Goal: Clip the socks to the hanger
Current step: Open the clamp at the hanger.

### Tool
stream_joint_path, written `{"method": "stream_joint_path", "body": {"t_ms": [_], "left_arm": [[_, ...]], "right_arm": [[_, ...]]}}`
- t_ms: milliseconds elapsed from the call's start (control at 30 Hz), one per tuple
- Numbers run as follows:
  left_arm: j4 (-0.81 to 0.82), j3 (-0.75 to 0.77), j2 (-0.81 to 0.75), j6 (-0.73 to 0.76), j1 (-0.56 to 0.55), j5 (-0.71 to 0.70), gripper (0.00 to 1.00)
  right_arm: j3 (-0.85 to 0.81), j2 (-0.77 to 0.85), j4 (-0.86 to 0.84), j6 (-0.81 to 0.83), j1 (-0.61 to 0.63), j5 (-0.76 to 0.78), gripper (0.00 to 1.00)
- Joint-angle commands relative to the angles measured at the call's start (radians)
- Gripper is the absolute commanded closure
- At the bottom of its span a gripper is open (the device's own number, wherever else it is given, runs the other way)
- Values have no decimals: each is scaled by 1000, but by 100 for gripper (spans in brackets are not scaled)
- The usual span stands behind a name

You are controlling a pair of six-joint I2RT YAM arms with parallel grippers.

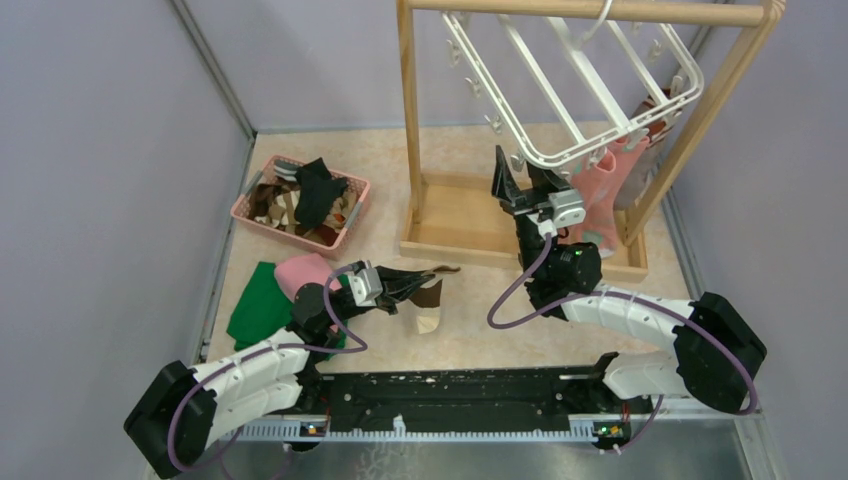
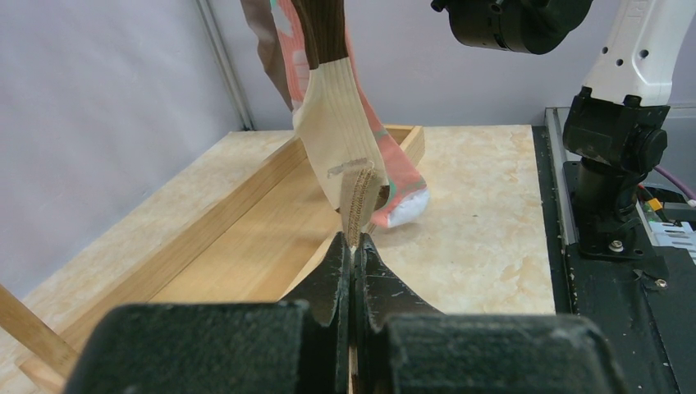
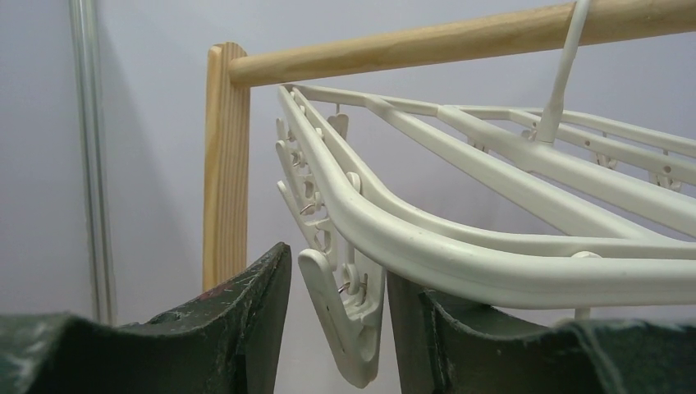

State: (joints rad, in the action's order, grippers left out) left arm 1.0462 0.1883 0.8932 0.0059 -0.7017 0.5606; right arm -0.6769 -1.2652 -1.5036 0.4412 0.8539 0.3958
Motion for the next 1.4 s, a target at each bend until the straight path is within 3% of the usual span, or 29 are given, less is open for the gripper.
{"method": "stream_joint_path", "body": {"t_ms": [0,100,267,700,1100,1300,1367], "left_arm": [[61,14,8,-4,4,18,100],[60,15,14,-4,4,20,100],[66,21,27,-30,3,27,100],[65,24,23,-32,4,30,100],[59,22,19,-32,4,33,100],[62,25,25,-32,4,32,100],[66,28,30,-33,4,29,100]], "right_arm": [[-46,23,-217,-9,-9,5,54],[-45,24,-217,-9,-9,3,54],[-41,34,-218,-15,-9,-2,44],[-38,41,-217,-40,-9,-4,48],[-35,40,-217,-45,-9,-10,76],[-34,40,-218,-40,-9,-17,100],[-32,41,-217,-38,-9,-17,100]]}}
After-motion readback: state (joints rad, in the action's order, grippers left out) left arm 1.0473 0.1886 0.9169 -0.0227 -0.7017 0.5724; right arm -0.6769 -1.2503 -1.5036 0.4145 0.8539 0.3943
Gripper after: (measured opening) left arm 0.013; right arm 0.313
